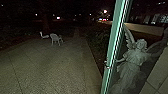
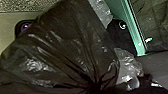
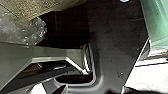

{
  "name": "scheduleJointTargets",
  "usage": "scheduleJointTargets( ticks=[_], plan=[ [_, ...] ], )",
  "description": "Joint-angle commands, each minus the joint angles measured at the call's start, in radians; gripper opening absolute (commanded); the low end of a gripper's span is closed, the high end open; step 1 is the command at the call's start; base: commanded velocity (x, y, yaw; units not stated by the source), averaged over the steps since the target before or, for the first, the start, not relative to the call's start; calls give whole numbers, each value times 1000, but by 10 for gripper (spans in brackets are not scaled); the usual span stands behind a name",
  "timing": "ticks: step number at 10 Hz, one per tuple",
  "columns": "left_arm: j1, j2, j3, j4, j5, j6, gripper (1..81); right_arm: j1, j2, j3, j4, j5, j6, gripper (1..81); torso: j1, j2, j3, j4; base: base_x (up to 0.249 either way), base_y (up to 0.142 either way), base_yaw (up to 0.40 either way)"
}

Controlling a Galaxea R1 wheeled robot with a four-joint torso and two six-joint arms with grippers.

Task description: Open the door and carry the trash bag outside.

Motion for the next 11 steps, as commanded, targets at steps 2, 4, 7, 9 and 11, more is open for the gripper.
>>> scheduleJointTargets(
  ticks=[2, 4, 7, 9, 11],
  plan=[
    [-35, 7, 17, 8, 52, -3, 10, 34, 1, 3, -14, -44, 1, 811, 0, 0, 0, 0, 129, 0, 0],
    [-35, 7, 17, 8, 51, -3, 10, 34, 1, 3, -14, -44, 1, 811, 0, 0, 0, 0, 129, 0, 0],
    [-35, 7, 17, 8, 52, -3, 10, 32, 1, 3, -14, -45, 1, 811, -1, 0, 0, 0, 128, 0, 0],
    [-35, 5, 17, 7, 52, -3, 10, 32, 3, 3, -14, -45, 1, 811, 2, 1, -1, 0, 129, 0, 0],
    [-35, 5, 17, 7, 52, -3, 10, 34, 4, 3, -16, -45, 1, 811, 0, 1, 0, 0, 128, 0, 0]
  ],
)
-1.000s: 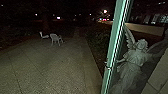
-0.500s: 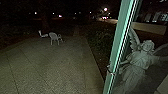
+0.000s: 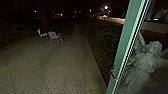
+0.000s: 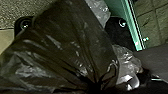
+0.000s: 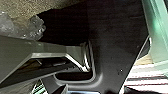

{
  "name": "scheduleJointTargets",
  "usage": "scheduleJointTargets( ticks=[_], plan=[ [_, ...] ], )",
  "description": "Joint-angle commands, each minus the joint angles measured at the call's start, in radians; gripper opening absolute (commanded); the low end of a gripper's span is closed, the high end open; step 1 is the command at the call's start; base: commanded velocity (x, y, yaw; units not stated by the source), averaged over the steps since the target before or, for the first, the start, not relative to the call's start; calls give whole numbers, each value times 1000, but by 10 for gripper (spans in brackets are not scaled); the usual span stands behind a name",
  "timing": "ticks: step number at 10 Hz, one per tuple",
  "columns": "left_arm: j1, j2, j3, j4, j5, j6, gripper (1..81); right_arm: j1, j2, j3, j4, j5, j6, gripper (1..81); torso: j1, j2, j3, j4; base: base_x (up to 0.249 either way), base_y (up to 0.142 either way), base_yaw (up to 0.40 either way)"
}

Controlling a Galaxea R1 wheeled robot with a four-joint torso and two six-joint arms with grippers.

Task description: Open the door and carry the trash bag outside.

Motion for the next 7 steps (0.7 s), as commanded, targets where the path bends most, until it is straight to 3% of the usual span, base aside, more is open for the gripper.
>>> scheduleJointTargets(
  ticks=[1, 7],
  plan=[
    [-44, 4, 17, 7, 54, -2, 10, 40, 4, 4, -11, -41, 1, 811, 0, 0, 0, 0, 125, 0, 0],
    [-42, 2, 17, 7, 54, -4, 10, 46, 5, 3, -6, -42, 5, 811, 1, 1, -1, 0, 106, 0, 0]
  ],
)
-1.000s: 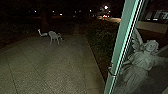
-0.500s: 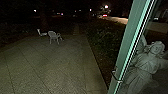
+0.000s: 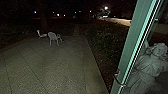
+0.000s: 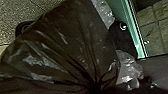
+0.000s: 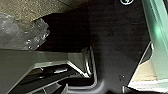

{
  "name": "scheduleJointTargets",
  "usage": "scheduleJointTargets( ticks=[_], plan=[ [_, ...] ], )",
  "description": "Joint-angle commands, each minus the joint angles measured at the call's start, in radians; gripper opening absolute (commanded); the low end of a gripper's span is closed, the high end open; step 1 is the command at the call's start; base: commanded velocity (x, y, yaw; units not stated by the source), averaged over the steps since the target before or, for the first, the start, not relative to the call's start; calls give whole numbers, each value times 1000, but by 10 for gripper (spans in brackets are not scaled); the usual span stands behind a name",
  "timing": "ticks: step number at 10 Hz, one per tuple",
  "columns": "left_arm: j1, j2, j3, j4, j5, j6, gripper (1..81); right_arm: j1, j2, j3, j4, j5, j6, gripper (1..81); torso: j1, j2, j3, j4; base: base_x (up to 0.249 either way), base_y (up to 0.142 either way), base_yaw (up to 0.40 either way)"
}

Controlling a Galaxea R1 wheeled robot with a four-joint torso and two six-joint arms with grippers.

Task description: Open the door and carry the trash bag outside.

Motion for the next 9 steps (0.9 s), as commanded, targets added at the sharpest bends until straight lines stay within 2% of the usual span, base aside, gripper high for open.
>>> scheduleJointTargets(
  ticks=[1, 5, 9],
  plan=[
    [-29, 4, 17, 7, 55, -4, 10, 27, 1, 1, -6, -45, 2, 811, 0, 0, 0, 0, 77, 0, 0],
    [-29, 4, 17, 7, 55, -4, 10, 24, -1, -5, -9, -44, -2, 811, -3, -1, 0, 0, 78, 0, 0],
    [-29, -13, 32, 5, 66, -9, 10, 26, -22, 32, -7, -30, -1, 811, -3, -1, 0, 0, 0, 0, 0]
  ],
)
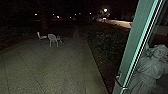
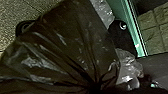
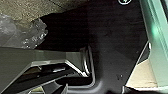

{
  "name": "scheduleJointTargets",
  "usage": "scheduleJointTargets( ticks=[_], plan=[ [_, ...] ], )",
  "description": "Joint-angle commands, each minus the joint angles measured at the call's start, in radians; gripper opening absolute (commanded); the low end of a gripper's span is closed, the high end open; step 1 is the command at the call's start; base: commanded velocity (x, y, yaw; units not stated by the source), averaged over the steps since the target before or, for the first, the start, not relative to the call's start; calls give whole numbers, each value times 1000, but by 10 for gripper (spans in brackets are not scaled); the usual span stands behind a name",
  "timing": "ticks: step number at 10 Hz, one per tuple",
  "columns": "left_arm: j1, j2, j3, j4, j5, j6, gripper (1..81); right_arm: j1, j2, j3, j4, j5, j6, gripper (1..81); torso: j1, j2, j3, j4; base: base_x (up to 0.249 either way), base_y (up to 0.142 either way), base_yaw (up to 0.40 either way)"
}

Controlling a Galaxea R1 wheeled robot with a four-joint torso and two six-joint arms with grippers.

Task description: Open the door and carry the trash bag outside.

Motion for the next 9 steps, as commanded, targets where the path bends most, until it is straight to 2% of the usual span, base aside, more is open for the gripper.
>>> scheduleJointTargets(
  ticks=[1, 2, 4, 6, 9],
  plan=[
    [-34, -33, 59, 5, 63, -8, 10, 33, -33, 63, -5, -41, 2, 811, 0, 0, 0, 0, 0, 0, 0],
    [-40, -82, 126, -2, 63, -24, 10, 35, -61, 107, 1, -48, 4, 811, 0, 0, 0, 0, 0, 0, 0],
    [-70, -168, 240, -47, 64, -54, 10, 38, -82, 149, 4, -51, 5, 811, 0, 0, 0, 0, 0, 0, 0],
    [-103, -209, 273, -110, 103, -54, 10, 36, -82, 150, -4, -53, 4, 811, 0, 0, -51, 0, 0, 0, 0],
    [-127, -234, 273, -157, 109, -54, 10, 38, -82, 153, -10, -54, 1, 811, -1, 0, -123, 0, 0, 0, 0]
  ],
)
